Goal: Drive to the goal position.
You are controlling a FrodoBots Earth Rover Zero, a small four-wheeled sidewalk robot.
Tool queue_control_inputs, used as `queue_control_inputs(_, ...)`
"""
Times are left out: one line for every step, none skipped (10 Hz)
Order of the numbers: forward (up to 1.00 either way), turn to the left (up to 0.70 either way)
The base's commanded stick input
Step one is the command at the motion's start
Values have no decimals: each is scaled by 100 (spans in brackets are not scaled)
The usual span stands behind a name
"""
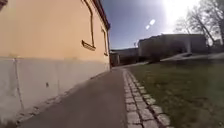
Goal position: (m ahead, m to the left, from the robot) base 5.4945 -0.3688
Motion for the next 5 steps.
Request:
queue_control_inputs(70,0)
queue_control_inputs(70,0)
queue_control_inputs(70,0)
queue_control_inputs(70,0)
queue_control_inputs(70,0)
